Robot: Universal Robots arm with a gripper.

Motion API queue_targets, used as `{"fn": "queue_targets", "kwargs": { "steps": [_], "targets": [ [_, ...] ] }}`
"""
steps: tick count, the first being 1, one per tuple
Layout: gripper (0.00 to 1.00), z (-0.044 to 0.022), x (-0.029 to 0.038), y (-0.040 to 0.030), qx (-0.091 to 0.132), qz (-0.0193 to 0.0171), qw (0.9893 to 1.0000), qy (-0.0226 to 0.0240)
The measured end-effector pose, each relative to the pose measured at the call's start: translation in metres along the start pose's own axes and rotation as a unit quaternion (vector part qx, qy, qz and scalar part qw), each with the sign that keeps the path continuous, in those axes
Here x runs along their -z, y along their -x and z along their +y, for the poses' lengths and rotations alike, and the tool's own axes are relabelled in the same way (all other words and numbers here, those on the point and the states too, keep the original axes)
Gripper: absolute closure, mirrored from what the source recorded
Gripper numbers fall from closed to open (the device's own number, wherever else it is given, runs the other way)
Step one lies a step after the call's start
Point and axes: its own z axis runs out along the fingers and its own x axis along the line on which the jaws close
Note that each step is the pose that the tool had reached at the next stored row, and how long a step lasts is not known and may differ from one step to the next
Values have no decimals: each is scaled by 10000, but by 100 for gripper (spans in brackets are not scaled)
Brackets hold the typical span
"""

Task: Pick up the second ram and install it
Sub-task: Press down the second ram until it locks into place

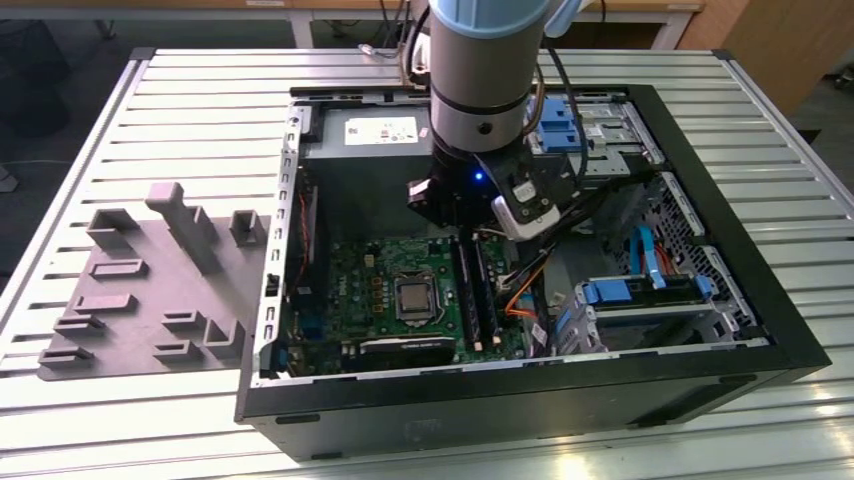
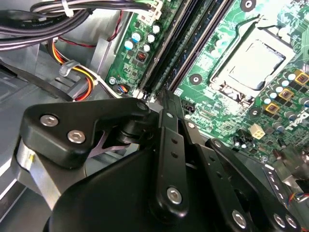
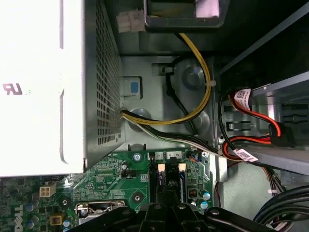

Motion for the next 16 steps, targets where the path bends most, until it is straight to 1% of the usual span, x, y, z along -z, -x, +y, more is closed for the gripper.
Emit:
{"fn": "queue_targets", "kwargs": {
  "steps": [3,6,16],
  "targets": [
    [89,-1,3,0,0,1,10000,-2],
    [89,-15,4,1,1,1,10000,-2],
    [89,-122,11,6,0,1,10000,-1]
  ]
}}
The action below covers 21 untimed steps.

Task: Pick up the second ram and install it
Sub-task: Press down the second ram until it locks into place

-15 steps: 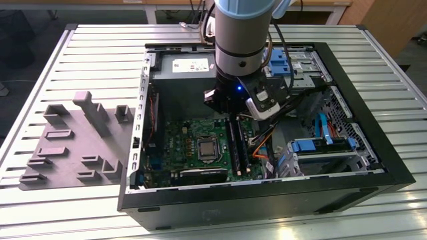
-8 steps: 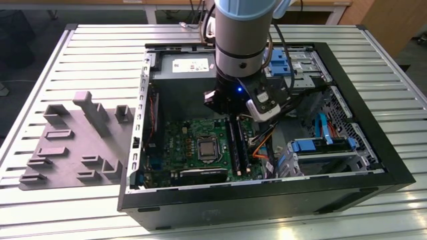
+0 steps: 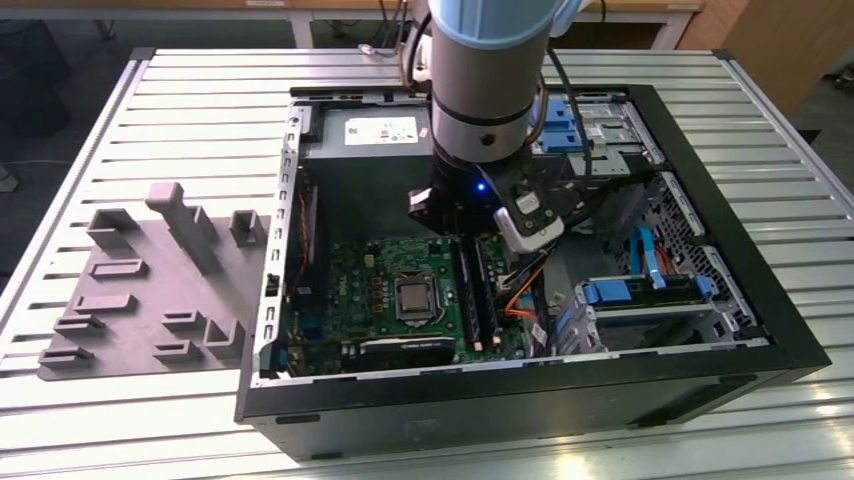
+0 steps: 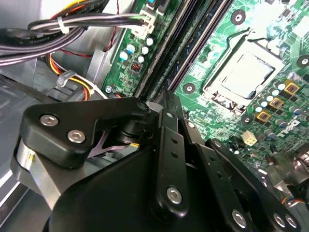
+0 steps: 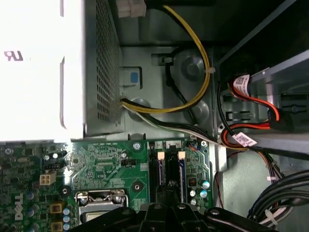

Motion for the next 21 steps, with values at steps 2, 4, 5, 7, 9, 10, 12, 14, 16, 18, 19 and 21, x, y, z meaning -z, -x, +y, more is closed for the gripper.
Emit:
{"fn": "queue_targets", "kwargs": {
  "steps": [2,4,5,7,9,10,12,14,16,18,19,21],
  "targets": [
    [89,-22,2,1,0,0,10000,-1],
    [89,-45,4,2,0,0,10000,-1],
    [89,-57,5,3,0,0,10000,0],
    [89,-80,6,4,0,0,10000,-1],
    [89,-99,8,5,0,0,10000,0],
    [89,-109,8,5,0,0,10000,0],
    [89,-125,9,6,0,0,10000,0],
    [89,-139,10,7,0,0,10000,0],
    [89,-154,12,8,0,0,10000,-1],
    [89,-171,13,9,0,0,10000,-1],
    [89,-179,14,9,0,0,10000,-1],
    [89,-197,15,10,0,0,10000,-1]
  ]
}}
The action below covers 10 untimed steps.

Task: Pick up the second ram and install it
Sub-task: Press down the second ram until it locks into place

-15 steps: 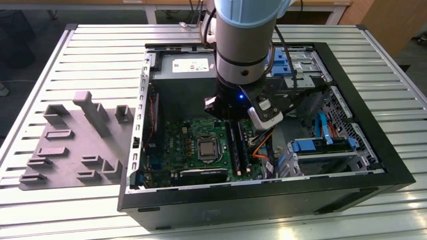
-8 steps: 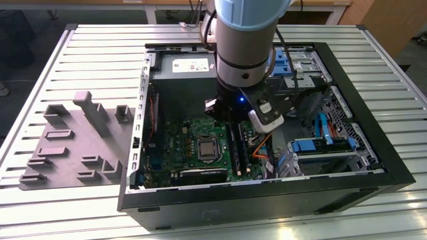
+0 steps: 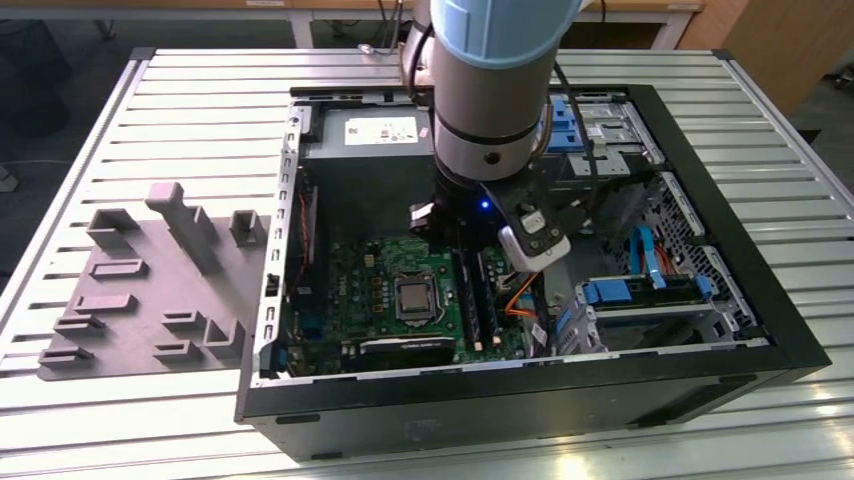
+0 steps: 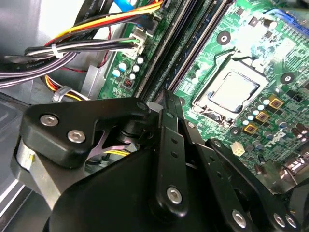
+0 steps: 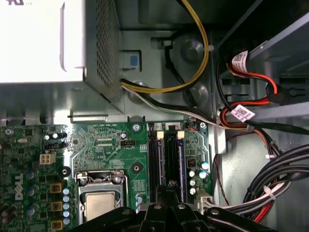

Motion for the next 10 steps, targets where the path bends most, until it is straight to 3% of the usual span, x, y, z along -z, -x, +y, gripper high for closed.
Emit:
{"fn": "queue_targets", "kwargs": {
  "steps": [10],
  "targets": [
    [89,-73,5,4,0,0,10000,0]
  ]
}}
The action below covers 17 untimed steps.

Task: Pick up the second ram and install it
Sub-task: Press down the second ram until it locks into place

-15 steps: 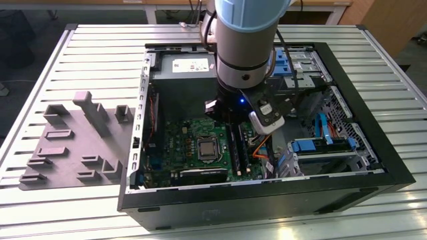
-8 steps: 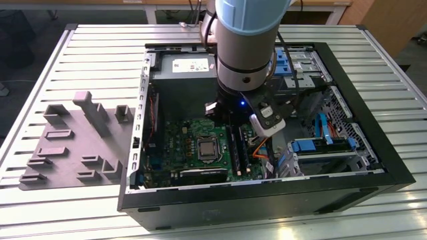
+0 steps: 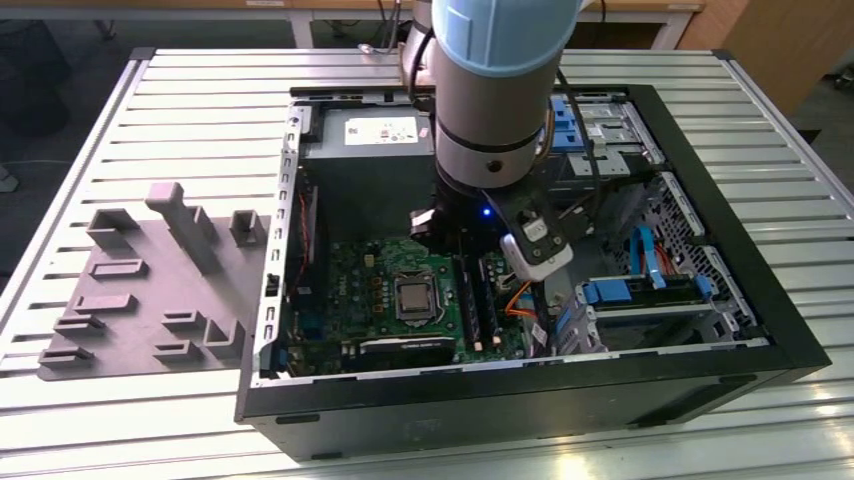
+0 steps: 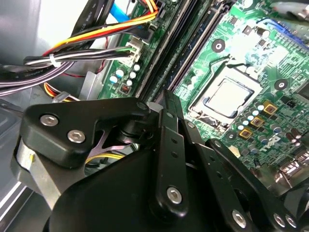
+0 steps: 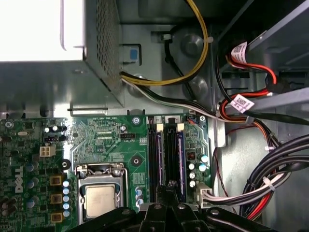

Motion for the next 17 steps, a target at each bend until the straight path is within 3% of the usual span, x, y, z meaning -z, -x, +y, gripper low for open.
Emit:
{"fn": "queue_targets", "kwargs": {
  "steps": [17],
  "targets": [
    [89,-137,11,7,0,0,10000,-1]
  ]
}}
